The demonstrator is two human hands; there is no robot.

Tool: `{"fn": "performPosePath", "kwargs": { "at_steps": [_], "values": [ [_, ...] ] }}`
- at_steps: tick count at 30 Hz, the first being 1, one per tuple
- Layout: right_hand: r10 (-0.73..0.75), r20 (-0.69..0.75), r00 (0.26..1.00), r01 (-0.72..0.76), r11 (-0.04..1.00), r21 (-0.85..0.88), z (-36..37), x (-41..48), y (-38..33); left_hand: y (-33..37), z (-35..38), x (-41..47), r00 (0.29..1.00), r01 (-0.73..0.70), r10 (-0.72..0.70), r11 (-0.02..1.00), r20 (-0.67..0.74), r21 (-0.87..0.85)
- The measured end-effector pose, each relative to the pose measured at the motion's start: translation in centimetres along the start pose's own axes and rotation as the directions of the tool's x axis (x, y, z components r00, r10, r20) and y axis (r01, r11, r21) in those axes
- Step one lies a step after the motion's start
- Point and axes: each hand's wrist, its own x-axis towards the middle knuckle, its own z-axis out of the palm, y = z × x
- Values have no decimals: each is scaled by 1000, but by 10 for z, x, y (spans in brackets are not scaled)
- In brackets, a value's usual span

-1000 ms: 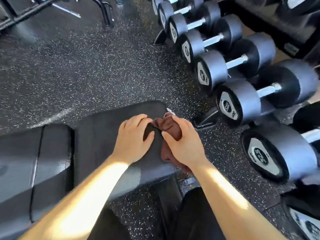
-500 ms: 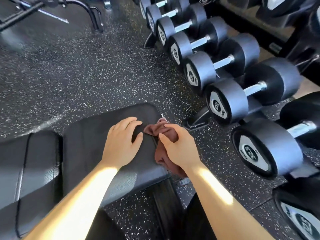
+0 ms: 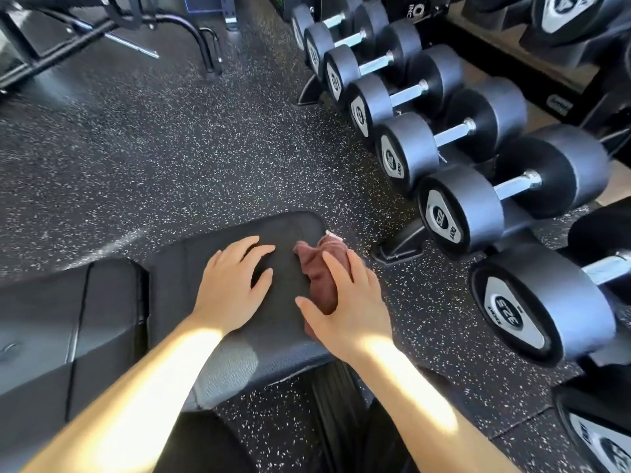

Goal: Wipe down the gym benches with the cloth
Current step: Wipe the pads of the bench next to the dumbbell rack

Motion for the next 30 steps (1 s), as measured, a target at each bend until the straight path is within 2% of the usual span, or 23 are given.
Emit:
{"fn": "performPosePath", "kwargs": {
  "at_steps": [3, 5, 9, 11, 15, 18, 20, 24, 30],
  "values": [
    [-55, -74, 996, 59, 997, 43, -1, 27, -2, -6, 2, 1, 999, 37, -38, 999, -39, -23],
    [-77, -54, 996, 82, 992, 99, -5, 50, -4, -6, 3, 3, 998, 46, -47, 999, -51, -19],
    [-125, 14, 992, 124, 990, 70, -10, 62, -10, -5, 2, 1, 997, 54, -55, 998, -47, -28],
    [-103, 11, 995, 102, 994, 29, -8, 46, -7, -3, 1, 0, 998, 53, -55, 998, -40, -31],
    [61, -6, 998, -61, 998, -22, 4, 15, -9, -3, 1, -2, 998, 46, -48, 998, -39, -49],
    [49, -127, 991, -68, 987, -146, 17, 15, -17, -4, 1, -1, 997, 55, -59, 996, -57, -72],
    [24, -173, 985, -51, 986, -158, 19, 29, -19, -5, 3, 0, 995, 61, -67, 995, -68, -80],
    [-13, -83, 996, 5, 995, -97, 8, 66, -23, -5, 3, 1, 995, 71, -76, 994, -66, -79],
    [-206, -157, 966, 191, 976, -105, 12, 30, -6, -4, 2, -3, 989, 132, -133, 991, -68, -22]
  ]
}}
